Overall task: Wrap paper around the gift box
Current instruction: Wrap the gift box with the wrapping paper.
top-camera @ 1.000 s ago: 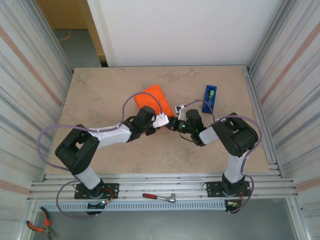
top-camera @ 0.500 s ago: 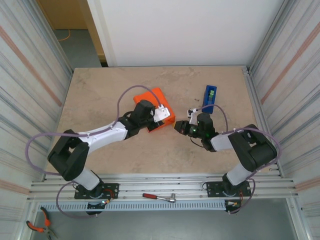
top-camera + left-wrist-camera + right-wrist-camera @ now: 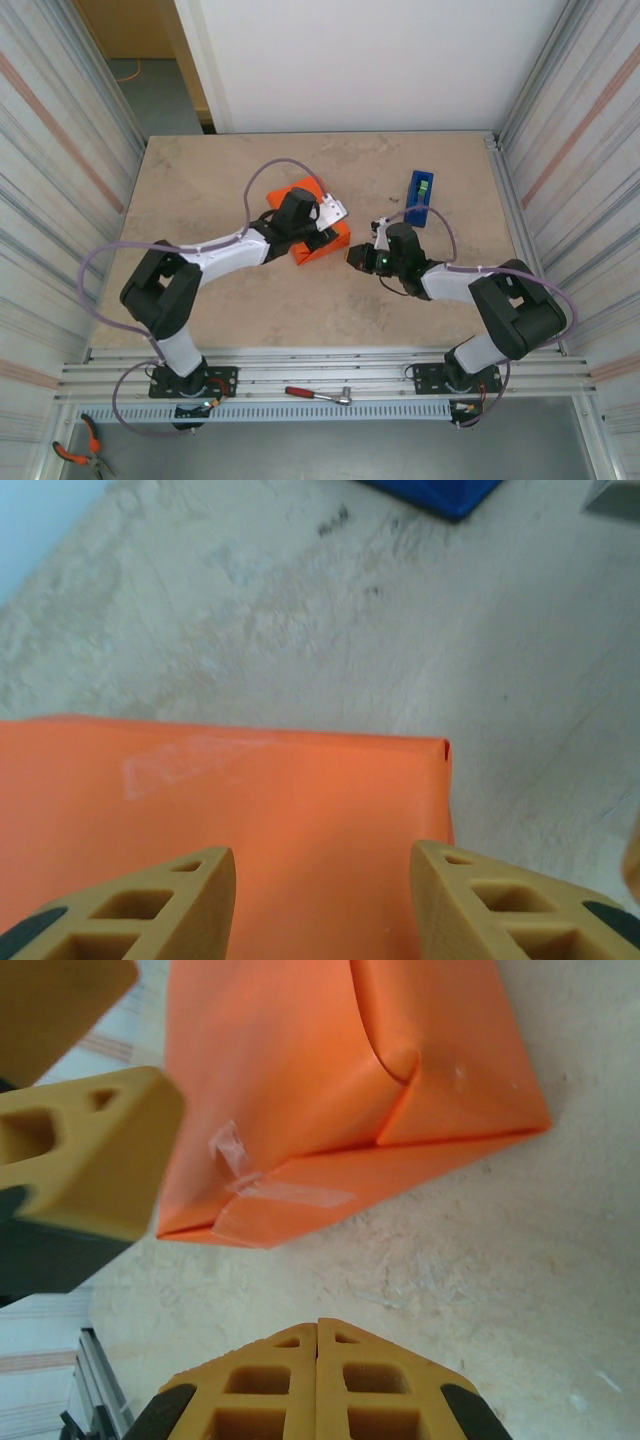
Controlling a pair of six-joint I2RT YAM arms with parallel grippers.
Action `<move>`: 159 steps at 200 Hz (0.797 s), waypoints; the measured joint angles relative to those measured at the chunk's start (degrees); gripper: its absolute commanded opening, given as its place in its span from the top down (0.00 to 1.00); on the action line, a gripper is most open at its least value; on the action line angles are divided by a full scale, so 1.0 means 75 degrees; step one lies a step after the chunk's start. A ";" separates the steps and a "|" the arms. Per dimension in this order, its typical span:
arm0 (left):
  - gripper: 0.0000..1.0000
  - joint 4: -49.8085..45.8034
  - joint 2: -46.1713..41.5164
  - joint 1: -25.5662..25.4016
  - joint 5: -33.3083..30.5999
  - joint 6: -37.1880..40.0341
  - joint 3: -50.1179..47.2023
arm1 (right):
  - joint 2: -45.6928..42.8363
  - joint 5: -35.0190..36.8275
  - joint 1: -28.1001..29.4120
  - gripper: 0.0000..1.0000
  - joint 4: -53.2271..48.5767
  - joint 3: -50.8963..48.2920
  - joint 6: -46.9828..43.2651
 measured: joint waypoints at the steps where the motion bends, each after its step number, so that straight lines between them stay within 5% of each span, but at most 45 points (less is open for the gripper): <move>1: 0.50 0.0000 0.0015 0.0000 -0.0003 -0.0003 0.0000 | 0.0000 0.0000 0.0006 1.00 -0.0012 0.0000 0.0003; 60: 0.46 0.0082 0.0213 0.0152 -0.0163 -0.0379 -0.0003 | -0.0825 0.0219 0.0035 1.00 -0.1346 0.0143 -0.0198; 101: 0.29 0.0055 -0.0577 0.0889 -0.0321 -0.1588 -0.0003 | -0.1448 0.0731 0.0029 0.55 -0.2530 0.0670 -0.0574; 135: 0.22 0.0029 -0.1070 0.2294 -0.0224 -0.3491 0.0000 | -0.1647 0.1518 0.0029 0.35 -0.3523 0.0994 -0.0670; 159: 0.20 -0.0236 -0.0874 0.3235 0.0195 -0.5036 0.0055 | -0.1635 0.2104 0.0029 0.31 -0.4179 0.1262 -0.0717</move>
